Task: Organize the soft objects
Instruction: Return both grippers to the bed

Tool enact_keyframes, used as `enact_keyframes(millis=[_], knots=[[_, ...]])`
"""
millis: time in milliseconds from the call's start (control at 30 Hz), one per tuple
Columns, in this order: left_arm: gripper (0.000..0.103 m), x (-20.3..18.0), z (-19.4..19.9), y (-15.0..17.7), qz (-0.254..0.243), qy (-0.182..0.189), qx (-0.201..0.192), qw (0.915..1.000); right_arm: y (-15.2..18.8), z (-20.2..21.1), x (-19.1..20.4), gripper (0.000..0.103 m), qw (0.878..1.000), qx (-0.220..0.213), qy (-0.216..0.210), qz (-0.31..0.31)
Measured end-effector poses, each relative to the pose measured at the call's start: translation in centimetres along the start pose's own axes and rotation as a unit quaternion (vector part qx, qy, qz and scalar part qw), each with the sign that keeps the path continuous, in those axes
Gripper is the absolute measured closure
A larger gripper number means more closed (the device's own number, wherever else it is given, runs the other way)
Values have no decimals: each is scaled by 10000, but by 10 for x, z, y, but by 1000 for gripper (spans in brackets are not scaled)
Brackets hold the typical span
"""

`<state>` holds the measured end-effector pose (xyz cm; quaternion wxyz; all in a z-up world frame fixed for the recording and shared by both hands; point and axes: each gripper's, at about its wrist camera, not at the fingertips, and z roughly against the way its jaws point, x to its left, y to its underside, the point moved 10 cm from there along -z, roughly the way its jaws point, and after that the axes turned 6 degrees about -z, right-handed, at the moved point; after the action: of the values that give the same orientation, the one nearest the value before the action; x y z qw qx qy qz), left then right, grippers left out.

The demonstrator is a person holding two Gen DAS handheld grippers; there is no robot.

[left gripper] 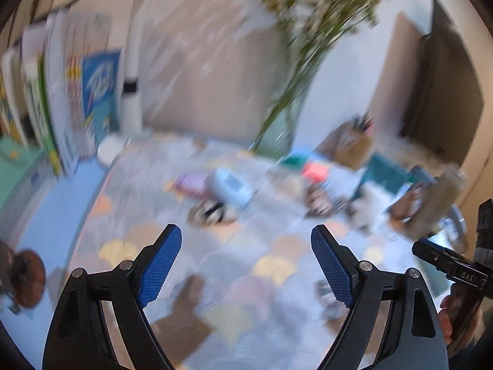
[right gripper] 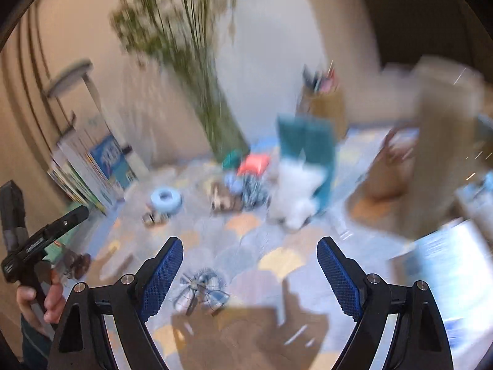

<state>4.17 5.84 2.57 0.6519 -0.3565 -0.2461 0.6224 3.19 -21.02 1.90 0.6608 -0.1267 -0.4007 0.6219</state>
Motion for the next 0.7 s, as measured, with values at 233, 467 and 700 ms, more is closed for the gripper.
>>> enact_keyframes(millis=[233, 467, 700], knots=[[18, 40, -48, 50, 720, -5, 644, 9953, 19, -34, -4, 15, 9995, -7, 238, 189], [18, 54, -49, 50, 1252, 251, 616, 9899, 27, -48, -5, 13, 9983, 320, 390, 306], [18, 36, -47, 47, 548, -48, 717, 9959, 27, -39, 0, 13, 9986, 193, 332, 352]])
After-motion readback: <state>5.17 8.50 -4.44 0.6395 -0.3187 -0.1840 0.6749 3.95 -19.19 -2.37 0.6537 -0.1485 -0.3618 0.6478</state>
